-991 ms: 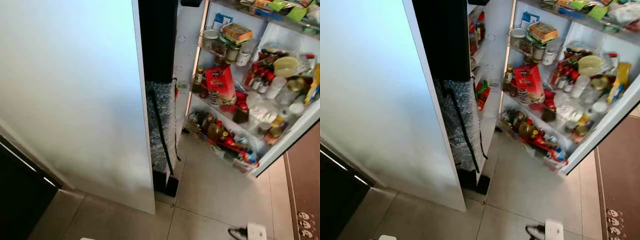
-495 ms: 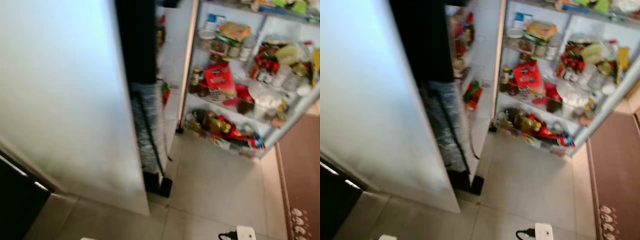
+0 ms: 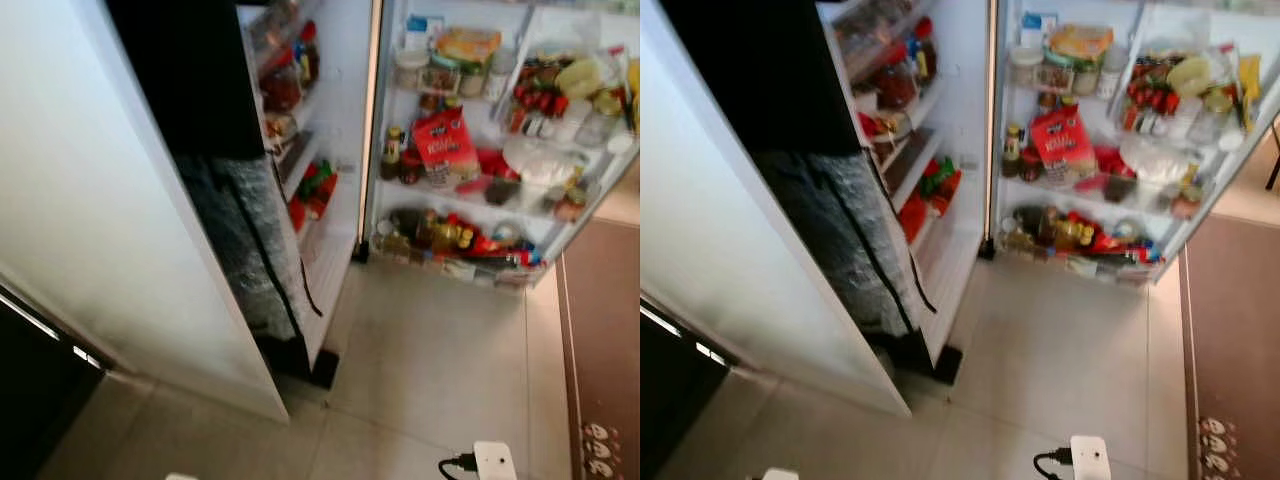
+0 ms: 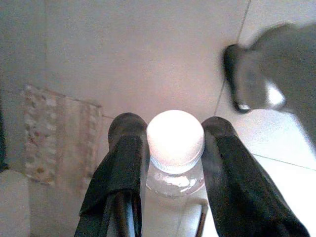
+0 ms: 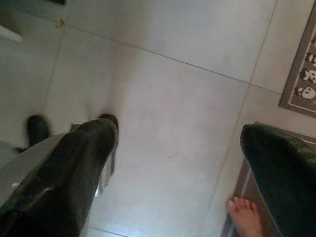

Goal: Restocking fridge

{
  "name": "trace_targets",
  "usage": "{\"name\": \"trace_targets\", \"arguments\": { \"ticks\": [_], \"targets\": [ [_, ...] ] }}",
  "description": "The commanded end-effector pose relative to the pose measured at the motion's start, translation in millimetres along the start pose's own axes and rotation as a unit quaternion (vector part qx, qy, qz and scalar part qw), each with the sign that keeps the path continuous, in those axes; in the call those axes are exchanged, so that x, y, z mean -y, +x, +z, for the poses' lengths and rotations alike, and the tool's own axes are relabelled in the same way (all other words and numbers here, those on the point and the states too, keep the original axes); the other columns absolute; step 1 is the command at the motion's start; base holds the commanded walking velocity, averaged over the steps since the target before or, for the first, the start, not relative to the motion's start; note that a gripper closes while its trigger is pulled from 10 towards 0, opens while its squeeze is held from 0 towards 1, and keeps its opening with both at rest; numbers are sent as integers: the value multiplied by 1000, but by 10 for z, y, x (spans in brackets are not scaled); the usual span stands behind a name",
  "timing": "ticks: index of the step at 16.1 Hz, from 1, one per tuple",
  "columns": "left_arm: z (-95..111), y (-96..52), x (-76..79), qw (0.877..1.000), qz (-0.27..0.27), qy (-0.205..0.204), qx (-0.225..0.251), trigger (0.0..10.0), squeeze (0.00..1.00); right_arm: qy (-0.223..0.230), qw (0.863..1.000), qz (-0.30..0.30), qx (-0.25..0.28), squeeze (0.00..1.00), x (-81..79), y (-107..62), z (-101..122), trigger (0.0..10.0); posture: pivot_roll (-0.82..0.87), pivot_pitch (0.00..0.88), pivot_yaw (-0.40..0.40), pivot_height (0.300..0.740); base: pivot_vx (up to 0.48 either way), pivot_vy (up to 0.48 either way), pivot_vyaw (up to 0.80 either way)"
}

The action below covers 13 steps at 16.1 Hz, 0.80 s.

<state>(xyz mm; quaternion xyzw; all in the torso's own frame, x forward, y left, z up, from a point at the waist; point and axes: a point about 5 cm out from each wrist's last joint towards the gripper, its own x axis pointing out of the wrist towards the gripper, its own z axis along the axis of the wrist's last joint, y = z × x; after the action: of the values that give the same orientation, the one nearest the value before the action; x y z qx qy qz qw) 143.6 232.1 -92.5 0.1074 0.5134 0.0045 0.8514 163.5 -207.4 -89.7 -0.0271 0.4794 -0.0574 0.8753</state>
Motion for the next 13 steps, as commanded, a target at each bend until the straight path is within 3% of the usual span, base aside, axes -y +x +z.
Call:
{"name": "trace_targets", "arguments": {
  "ticks": [1,3,9,11,13],
  "targets": [
    [-147,-23,-15,1000,1,5,-27,10000,0,3,1000,11,-10,0,-81,-9,-71,10000,-6,170,20,740,0,-277,0],
    [-148,-24,-16,1000,1,6,-27,10000,0,-8,1000,17,-12,0,-130,-16,-106,10000,-3,167,18,740,0,-277,0],
    [-160,-26,-11,1000,2,4,-28,10000,0,-33,998,49,-21,0,-345,-44,-210,10000,-5,140,14,740,0,-267,800],
    [-169,-27,-10,1000,2,4,-30,10000,0,-40,998,53,-21,0,-396,-48,-215,10000,-5,130,16,740,0,0,800],
    [-181,-30,-13,999,2,8,-32,10000,0,-38,998,49,-24,0,-248,-56,-266,10000,-8,116,18,740,0,0,800]
  ]
}}
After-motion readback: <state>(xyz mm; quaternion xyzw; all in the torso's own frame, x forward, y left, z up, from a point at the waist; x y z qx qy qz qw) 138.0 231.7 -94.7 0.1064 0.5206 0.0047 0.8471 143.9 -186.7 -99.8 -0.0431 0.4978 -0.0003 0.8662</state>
